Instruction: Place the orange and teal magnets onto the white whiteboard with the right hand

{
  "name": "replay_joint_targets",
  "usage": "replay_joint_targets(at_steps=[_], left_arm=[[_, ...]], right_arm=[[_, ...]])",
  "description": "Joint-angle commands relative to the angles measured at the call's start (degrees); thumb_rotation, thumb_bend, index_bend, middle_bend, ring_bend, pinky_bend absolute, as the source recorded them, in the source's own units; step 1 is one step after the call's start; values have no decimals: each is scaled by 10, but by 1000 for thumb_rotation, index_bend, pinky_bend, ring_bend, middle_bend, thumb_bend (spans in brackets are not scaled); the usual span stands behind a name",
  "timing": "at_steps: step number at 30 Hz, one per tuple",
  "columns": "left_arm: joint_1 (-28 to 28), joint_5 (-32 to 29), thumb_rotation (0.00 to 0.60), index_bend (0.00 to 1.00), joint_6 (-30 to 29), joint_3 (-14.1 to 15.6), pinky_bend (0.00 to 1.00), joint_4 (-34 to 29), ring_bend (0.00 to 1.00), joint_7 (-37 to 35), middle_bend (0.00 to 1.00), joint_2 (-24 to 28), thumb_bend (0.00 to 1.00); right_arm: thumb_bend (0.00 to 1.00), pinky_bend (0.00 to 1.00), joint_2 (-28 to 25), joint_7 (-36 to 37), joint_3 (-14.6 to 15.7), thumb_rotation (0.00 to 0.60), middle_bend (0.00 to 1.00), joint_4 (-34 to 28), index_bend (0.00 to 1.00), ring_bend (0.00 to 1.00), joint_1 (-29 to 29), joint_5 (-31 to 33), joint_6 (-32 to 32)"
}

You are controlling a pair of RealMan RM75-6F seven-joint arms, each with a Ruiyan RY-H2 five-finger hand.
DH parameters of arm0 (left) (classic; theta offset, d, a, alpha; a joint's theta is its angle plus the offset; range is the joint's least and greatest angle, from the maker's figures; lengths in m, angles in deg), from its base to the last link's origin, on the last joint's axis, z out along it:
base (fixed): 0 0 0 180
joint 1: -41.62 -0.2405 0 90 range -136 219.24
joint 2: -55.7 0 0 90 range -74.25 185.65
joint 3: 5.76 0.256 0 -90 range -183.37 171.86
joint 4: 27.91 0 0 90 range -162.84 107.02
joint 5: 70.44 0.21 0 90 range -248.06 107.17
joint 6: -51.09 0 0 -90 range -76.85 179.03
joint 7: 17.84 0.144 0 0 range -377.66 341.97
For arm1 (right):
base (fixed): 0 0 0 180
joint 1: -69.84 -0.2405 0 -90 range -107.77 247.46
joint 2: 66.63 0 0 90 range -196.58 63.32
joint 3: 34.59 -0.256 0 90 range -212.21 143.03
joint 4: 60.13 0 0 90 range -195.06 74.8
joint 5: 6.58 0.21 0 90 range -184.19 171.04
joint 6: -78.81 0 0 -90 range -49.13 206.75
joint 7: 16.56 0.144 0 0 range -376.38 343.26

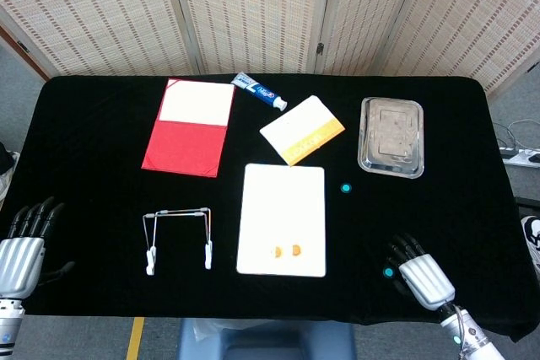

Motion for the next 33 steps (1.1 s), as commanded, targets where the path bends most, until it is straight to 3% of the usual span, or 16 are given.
replay_joint_targets(at_steps=[1, 20, 25, 33], left_arm=[[0, -1, 600, 0, 1, 1, 0, 1, 0, 0, 0, -1, 86], [3, -5, 600, 0, 5, 1, 0, 7, 0, -2, 0, -3, 85], [1, -8, 600, 0, 5, 2, 0, 10, 0, -4, 0, -4, 85], [1, -8, 600, 0, 4, 2, 0, 12, 0, -7, 0, -5, 85]], right_arm=[[425, 0, 6, 3, -6, 600, 178, 7, 418, 2, -3, 1, 8], [428, 0, 14, 8, -15, 600, 172, 19, 404, 2, -2, 3, 35], [427, 0, 16, 6, -21, 600, 187, 21, 482, 5, -1, 8, 40], [427, 0, 10, 11, -30, 600, 204, 11, 517, 11, -6, 4, 36]])
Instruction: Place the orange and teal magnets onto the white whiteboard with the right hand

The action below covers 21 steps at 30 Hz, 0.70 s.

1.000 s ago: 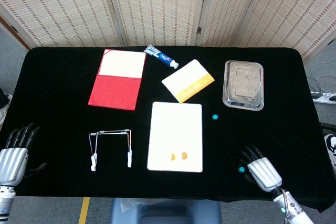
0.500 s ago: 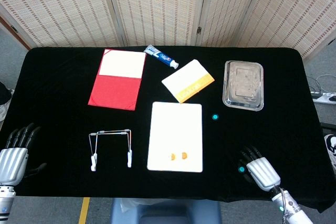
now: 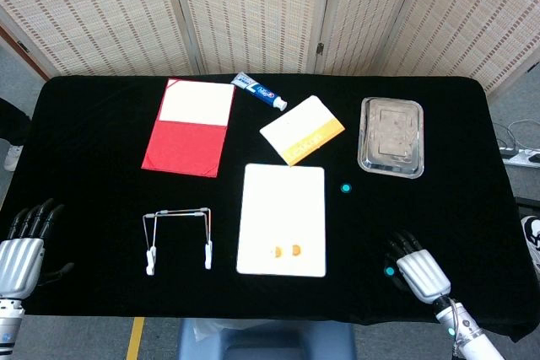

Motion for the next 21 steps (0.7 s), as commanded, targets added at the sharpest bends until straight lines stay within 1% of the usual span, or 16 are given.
replay_joint_targets(at_steps=[1, 4, 7, 11, 14, 15, 17, 21], left_arm=[[0, 0, 600, 0, 0, 0, 0, 0, 0, -1, 0, 0, 85], [0, 0, 600, 0, -1, 0, 0, 0, 0, -1, 0, 1, 85], [-1, 0, 600, 0, -3, 0, 0, -1, 0, -1, 0, 1, 85], [-4, 1, 600, 0, -6, 1, 0, -3, 0, -1, 0, 3, 85], [-5, 0, 600, 0, -9, 1, 0, -4, 0, -1, 0, 6, 85], [-6, 0, 600, 0, -9, 1, 0, -5, 0, -2, 0, 6, 85], [-7, -1, 600, 0, -11, 1, 0, -5, 0, -2, 0, 7, 85], [-10, -4, 600, 0, -11, 2, 0, -5, 0, -2, 0, 8, 86]], right_arm=[[427, 0, -6, 6, -5, 600, 204, -10, 517, 11, -5, -2, -1], [427, 0, -17, 17, -20, 600, 204, -36, 517, 11, -24, -4, 4], [427, 0, -29, 13, -43, 600, 207, -71, 518, 9, -54, -1, 28], [427, 0, -34, -13, -86, 600, 209, -120, 518, 7, -106, 25, 84], [428, 0, -22, -42, -120, 600, 208, -136, 517, 4, -144, 55, 130], [428, 0, -19, -47, -126, 600, 208, -139, 517, 3, -151, 62, 140], [428, 0, -2, -66, -147, 600, 208, -140, 517, 1, -180, 83, 172], [428, 0, 32, -87, -171, 600, 203, -127, 517, 0, -223, 114, 219]])
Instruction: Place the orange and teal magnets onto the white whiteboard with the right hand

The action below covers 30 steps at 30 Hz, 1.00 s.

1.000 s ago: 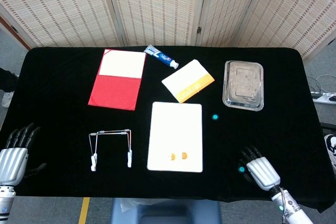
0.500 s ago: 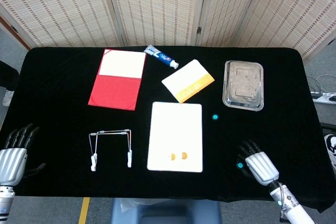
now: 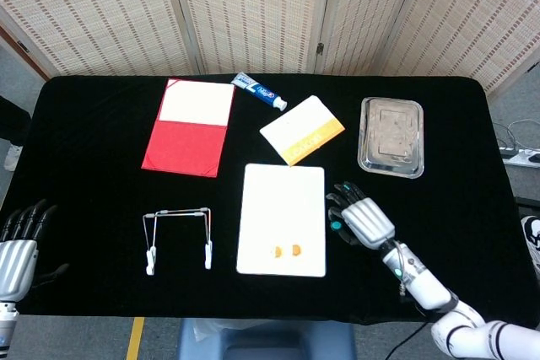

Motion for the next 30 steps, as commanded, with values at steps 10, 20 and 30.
replay_joint_targets(at_steps=[10, 20, 30], left_arm=[[-8, -6, 600, 0, -5, 2, 0, 6, 0, -7, 0, 2, 85], [-10, -6, 600, 0, -4, 2, 0, 12, 0, -10, 0, -1, 85], [-8, -8, 600, 0, 1, 1, 0, 19, 0, -15, 0, -3, 85]], right_arm=[[427, 0, 104, -63, -59, 600, 186, 59, 507, 0, -111, 93, 100], [427, 0, 144, -102, -64, 600, 162, 86, 302, 0, -151, 139, 119], [428, 0, 106, -84, -55, 600, 155, 84, 172, 0, -121, 147, 62]])
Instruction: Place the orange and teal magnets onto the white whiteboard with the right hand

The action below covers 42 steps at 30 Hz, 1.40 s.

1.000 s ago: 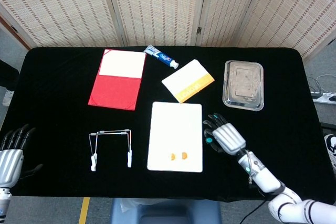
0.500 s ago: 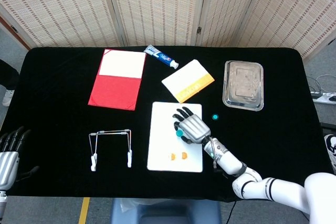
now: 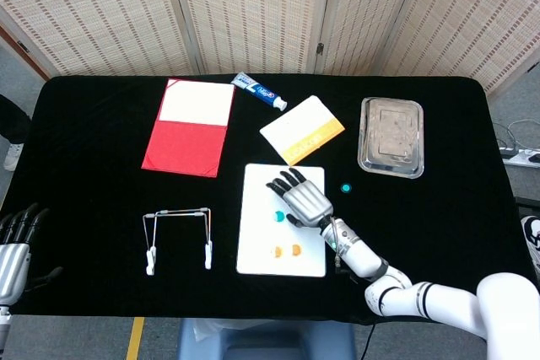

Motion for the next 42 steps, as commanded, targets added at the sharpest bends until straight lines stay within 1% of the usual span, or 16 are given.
replay_joint_targets(at_steps=[1, 4, 7, 10, 15, 24, 32, 42], left_arm=[[1, 0, 600, 0, 1, -1, 0, 1, 0, -1, 0, -1, 84], [3, 4, 600, 0, 1, -1, 0, 0, 0, 0, 0, -3, 85], [4, 7, 600, 0, 2, 0, 0, -2, 0, 3, 0, -4, 85], [5, 8, 600, 0, 2, 0, 0, -6, 0, 6, 0, -4, 85], [5, 9, 600, 0, 1, 0, 0, -12, 0, 11, 0, -2, 85], [3, 4, 600, 0, 3, 1, 0, -16, 0, 16, 0, 1, 85], [4, 3, 600, 0, 5, 0, 0, -15, 0, 16, 0, -1, 85], [5, 0, 600, 0, 8, 0, 0, -11, 0, 14, 0, -3, 85]], right_arm=[[428, 0, -28, 12, 4, 600, 155, 0, 211, 0, 24, 9, -26], [427, 0, -52, 19, 10, 600, 155, 3, 287, 0, 41, 22, -36], [427, 0, -67, 25, 18, 600, 155, 12, 314, 0, 55, 33, -37], [427, 0, -69, 34, 25, 600, 155, 29, 323, 0, 62, 42, -32], [428, 0, -54, 54, 30, 600, 157, 71, 331, 0, 64, 49, -19], [427, 0, -22, 74, 27, 600, 160, 143, 334, 0, 50, 51, 4], [427, 0, -5, 85, 27, 600, 176, 177, 379, 1, 44, 49, 15], [426, 0, 9, 86, 25, 600, 183, 198, 414, 2, 37, 48, 23]])
